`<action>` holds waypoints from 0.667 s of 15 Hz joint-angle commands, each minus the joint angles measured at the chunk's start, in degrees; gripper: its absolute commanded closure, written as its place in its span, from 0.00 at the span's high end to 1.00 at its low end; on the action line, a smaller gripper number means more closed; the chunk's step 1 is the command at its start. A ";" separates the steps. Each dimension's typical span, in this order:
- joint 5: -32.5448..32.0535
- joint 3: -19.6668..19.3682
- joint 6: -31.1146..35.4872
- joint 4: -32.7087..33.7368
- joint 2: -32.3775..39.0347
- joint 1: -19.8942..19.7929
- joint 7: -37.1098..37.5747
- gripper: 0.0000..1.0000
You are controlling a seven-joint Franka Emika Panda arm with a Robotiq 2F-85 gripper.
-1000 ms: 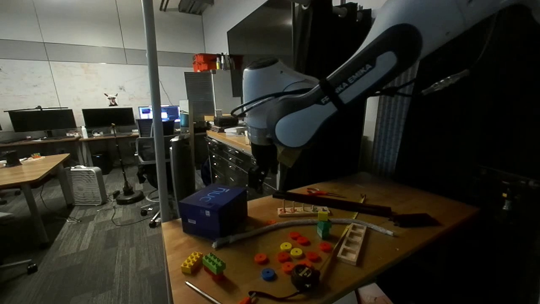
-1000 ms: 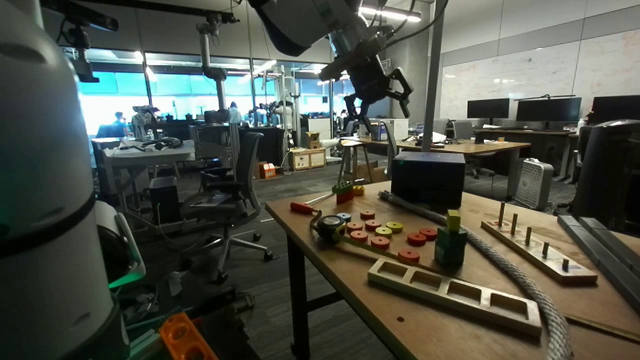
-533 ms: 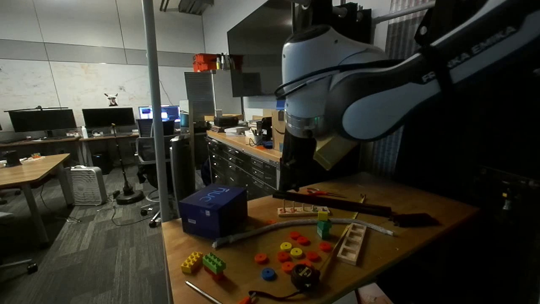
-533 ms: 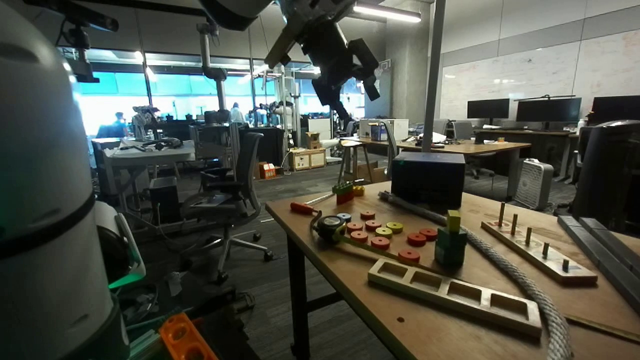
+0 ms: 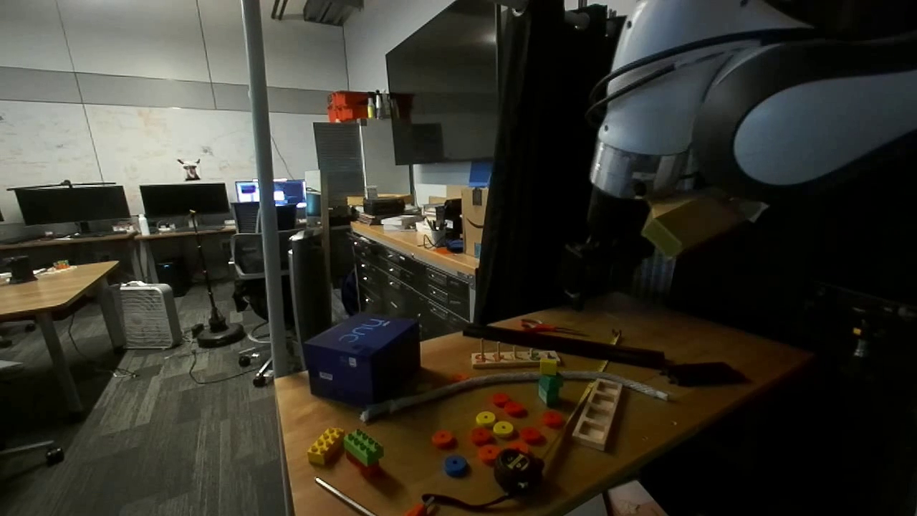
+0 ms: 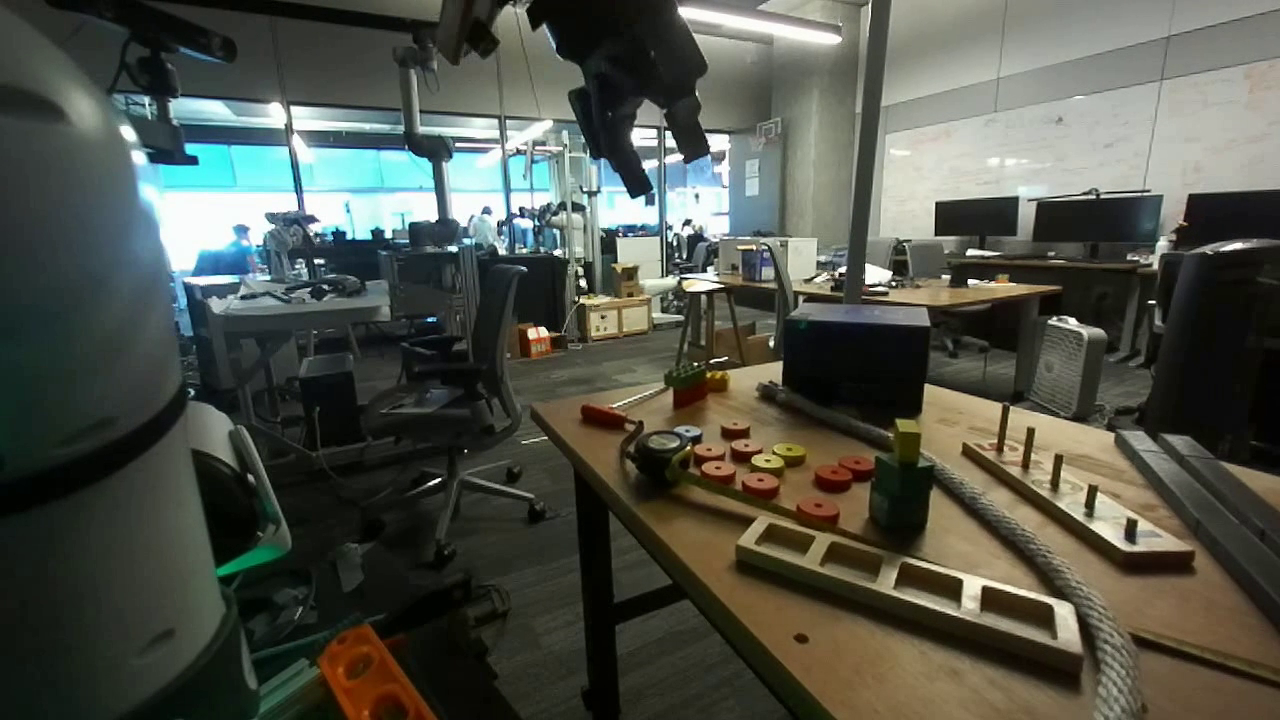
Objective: Remove the orange square from the wooden object.
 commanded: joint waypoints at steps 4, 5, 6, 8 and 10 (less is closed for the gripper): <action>13.41 -6.59 -4.43 -2.03 -12.86 -5.59 -14.56 1.00; 13.25 -6.06 -5.38 -2.14 -13.82 -7.36 -14.46 1.00; 13.14 -5.74 -6.72 -2.06 -14.74 -8.65 -14.49 1.00; 12.48 -4.10 -9.94 -1.54 -15.00 -11.21 -13.04 1.00; 12.28 -2.70 -13.49 -1.27 -14.99 -12.84 -12.31 1.00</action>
